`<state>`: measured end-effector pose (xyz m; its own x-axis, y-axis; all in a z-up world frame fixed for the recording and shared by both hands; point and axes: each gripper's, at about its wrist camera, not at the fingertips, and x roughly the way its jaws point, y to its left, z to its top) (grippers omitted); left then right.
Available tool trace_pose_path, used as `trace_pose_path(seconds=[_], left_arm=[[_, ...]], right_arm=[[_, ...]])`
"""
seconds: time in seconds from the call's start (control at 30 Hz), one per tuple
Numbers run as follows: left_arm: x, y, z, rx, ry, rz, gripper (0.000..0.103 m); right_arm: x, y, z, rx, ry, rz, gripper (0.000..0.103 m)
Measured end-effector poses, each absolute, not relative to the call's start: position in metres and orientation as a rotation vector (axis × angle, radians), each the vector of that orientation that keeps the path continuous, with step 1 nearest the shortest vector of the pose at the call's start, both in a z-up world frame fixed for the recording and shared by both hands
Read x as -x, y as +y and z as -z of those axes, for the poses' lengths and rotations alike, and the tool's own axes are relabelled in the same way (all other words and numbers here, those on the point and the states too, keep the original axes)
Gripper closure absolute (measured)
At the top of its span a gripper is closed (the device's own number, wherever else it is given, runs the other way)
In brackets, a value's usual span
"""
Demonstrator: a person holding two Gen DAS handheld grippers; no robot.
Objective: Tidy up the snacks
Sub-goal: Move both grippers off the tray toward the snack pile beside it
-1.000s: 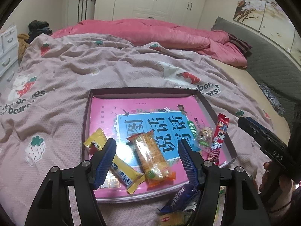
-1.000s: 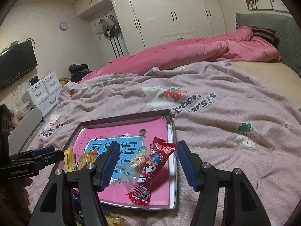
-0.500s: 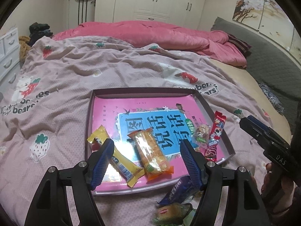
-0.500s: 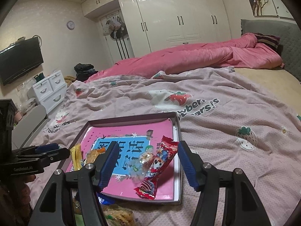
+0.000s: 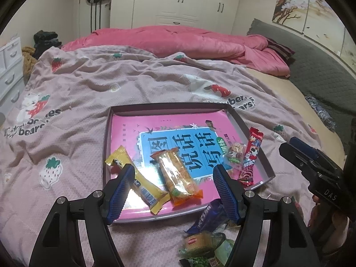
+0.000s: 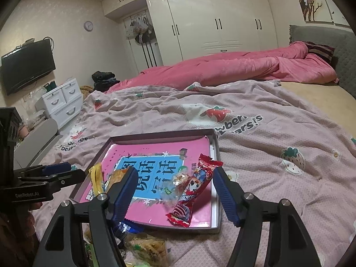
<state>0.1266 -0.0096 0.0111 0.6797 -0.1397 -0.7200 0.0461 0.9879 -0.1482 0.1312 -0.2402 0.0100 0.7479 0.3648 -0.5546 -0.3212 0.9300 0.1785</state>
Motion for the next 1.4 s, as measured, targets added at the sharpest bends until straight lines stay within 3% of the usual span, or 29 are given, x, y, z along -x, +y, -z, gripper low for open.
trace_pose_path(seconds=[1.4], left_arm=[[-0.083, 0.006, -0.006, 0.106, 0.879, 0.115, 0.028]], right_arm=[[-0.088, -0.228, -0.005, -0.026, 0.698, -0.411, 0.034]])
